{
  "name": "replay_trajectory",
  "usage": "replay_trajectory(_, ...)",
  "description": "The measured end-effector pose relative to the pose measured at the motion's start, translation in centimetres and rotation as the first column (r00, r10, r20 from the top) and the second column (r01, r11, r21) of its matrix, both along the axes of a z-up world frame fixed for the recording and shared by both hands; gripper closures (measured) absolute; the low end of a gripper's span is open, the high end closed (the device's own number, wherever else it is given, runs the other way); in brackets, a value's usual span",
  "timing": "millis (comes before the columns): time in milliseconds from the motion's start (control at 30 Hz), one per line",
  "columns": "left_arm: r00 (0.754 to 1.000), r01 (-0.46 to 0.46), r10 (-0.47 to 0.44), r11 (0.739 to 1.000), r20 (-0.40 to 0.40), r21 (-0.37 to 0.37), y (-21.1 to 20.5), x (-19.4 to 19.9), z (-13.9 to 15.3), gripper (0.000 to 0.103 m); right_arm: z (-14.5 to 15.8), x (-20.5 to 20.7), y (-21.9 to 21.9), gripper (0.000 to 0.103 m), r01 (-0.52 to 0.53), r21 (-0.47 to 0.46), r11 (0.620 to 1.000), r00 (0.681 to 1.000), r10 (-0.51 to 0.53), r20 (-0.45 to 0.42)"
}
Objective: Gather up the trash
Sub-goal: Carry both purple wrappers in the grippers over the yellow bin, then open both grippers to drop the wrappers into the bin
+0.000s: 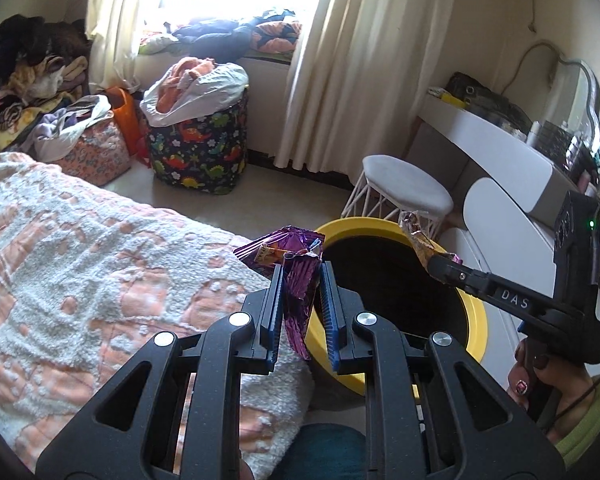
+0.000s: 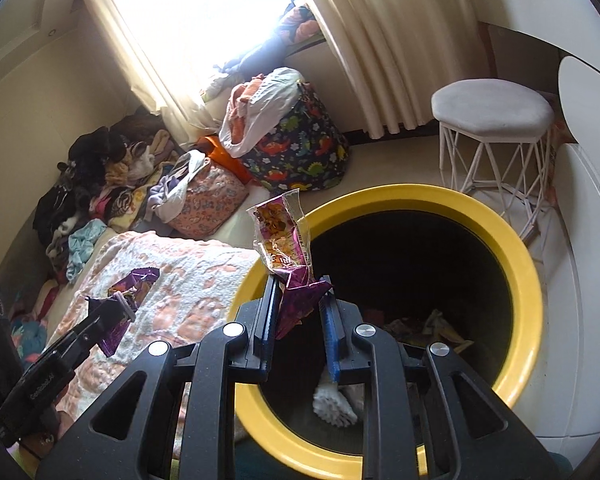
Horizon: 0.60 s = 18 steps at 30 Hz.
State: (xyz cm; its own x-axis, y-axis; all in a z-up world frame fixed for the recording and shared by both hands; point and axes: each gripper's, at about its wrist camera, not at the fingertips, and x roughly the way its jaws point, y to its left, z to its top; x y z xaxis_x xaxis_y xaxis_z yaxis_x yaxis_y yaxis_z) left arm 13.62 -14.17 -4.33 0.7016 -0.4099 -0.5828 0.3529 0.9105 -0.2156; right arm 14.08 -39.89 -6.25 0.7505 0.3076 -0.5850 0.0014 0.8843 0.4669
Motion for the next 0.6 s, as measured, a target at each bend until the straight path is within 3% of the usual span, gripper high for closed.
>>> replay_trajectory(300, 0.994, 0.105, -0.104, 0.993, -0.024, 0.056, -4.5, 0.6, -1.5, 0.091, -2.1, -0.3, -2.2, 0.081, 0.049, 0.002, 0.999, 0.996, -0.049, -0.078)
replay_trajectory(467, 0.985, 0.168, -0.166, 0.985, -0.053, 0.037, -6.9, 1.8, -2.6, 0.088, -2.7, -0.6, -3.6, 0.065, 0.098, 0.022, 0.995, 0.99, -0.095, -0.106)
replay_trajectory(500, 0.984, 0.173, -0.171, 0.984, -0.057, 0.036, -7.2, 2.0, -2.8, 0.08, -2.7, -0.8, -3.9, 0.064, 0.108, 0.027, 0.994, 0.989, -0.104, -0.109)
replay_trajectory(533, 0.983, 0.177, -0.174, 0.983, -0.06, 0.039, -7.5, 1.9, -2.9, 0.063, -2.7, -1.0, -4.2, 0.063, 0.117, 0.03, 0.993, 0.988, -0.113, -0.109)
replay_trajectory(600, 0.981, 0.187, -0.184, 0.981, -0.066, 0.045, -8.1, 2.1, -3.0, 0.049, -2.4, -1.4, -4.9, 0.062, 0.134, 0.032, 0.99, 0.986, -0.13, -0.108)
